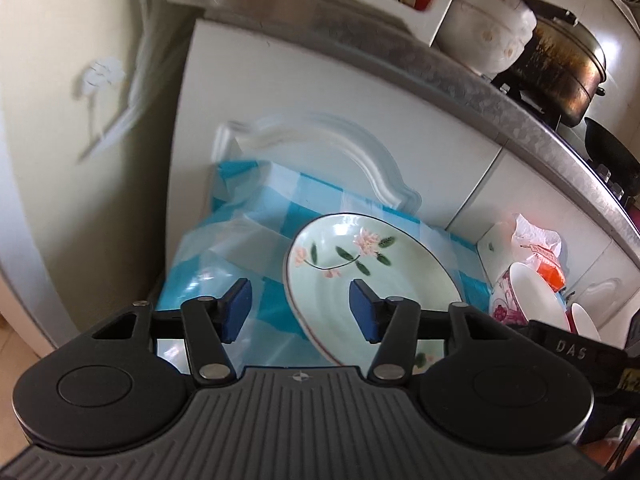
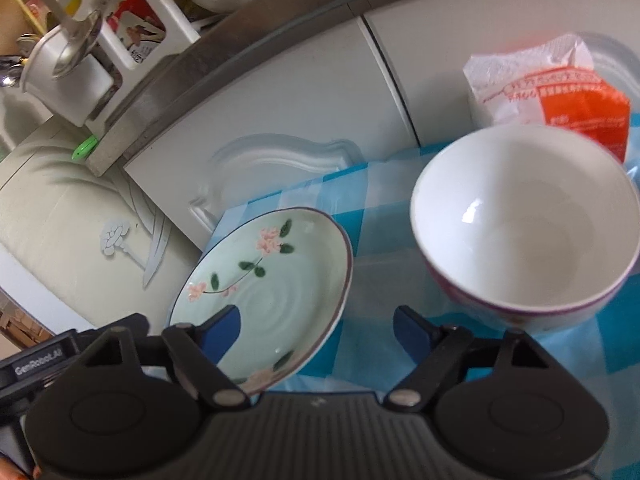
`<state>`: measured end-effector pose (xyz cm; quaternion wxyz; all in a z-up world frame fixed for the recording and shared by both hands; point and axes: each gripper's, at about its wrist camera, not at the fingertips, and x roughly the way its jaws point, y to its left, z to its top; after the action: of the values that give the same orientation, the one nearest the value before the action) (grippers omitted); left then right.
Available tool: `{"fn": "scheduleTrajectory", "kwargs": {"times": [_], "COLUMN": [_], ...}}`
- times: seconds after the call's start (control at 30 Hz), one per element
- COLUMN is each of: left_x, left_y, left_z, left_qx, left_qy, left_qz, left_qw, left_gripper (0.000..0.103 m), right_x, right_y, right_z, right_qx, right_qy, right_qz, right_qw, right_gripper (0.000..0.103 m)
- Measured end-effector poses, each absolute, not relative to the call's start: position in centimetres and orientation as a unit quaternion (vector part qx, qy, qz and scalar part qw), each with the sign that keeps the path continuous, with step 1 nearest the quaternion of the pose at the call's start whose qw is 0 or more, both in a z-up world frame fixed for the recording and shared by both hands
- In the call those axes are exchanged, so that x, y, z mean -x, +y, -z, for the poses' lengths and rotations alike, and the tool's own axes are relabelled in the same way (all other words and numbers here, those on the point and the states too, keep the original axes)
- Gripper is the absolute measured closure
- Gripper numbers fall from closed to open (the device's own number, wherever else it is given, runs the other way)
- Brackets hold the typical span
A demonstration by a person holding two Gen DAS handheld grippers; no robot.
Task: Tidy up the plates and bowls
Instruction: 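Grasp the rim of the pale green flowered plate with the left gripper, then lift the green plate and carry it toward the large white plate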
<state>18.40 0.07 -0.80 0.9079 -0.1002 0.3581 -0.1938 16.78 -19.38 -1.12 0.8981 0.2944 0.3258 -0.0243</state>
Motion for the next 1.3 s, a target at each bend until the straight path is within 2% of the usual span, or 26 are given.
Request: {"fn": "scheduleTrajectory", "kwargs": {"times": [0.17, 0.33, 0.4, 0.57, 0.7, 0.8, 1.07, 1.3], "left_x": [-19.7, -20.6, -20.5, -20.5, -20.3, -20.1, -19.2, -17.9], "left_y": [-0.9, -1.6, -1.6, -2.0, -2.1, -2.0, -1.7, -1.6], "left_z": [1.7, 2.3, 2.3, 2.6, 2.6, 2.6, 1.8, 1.1], "left_qx": [0.104, 0.098, 0.097, 0.091, 0.092, 0.095, 0.108, 0.112], "left_qy": [0.371, 0.375, 0.373, 0.363, 0.358, 0.356, 0.344, 0.336], "left_qz": [0.207, 0.194, 0.193, 0.194, 0.190, 0.192, 0.198, 0.201], "left_qw": [0.899, 0.901, 0.902, 0.907, 0.909, 0.910, 0.912, 0.913], "left_gripper": [0.054, 0.061, 0.061, 0.061, 0.061, 0.061, 0.061, 0.061], "right_x": [-17.8, -18.7, -19.0, -19.4, -19.0, -18.8, -18.1, -16.9], "right_y": [-19.5, -19.3, -19.1, -18.0, -17.9, -18.3, -17.5, -17.3], "right_z": [1.9, 2.0, 2.0, 1.6, 1.7, 1.7, 0.6, -0.2], "right_qx": [-0.310, -0.313, -0.313, -0.275, -0.244, -0.243, -0.195, -0.186], "right_qy": [0.325, 0.321, 0.323, 0.328, 0.325, 0.323, 0.304, 0.294], "right_qz": [0.022, 0.008, -0.007, -0.007, 0.005, 0.007, 0.020, 0.022], "right_qw": [0.893, 0.894, 0.893, 0.904, 0.913, 0.915, 0.932, 0.937], "right_gripper": [0.019, 0.019, 0.027, 0.026, 0.040, 0.046, 0.053, 0.054]}}
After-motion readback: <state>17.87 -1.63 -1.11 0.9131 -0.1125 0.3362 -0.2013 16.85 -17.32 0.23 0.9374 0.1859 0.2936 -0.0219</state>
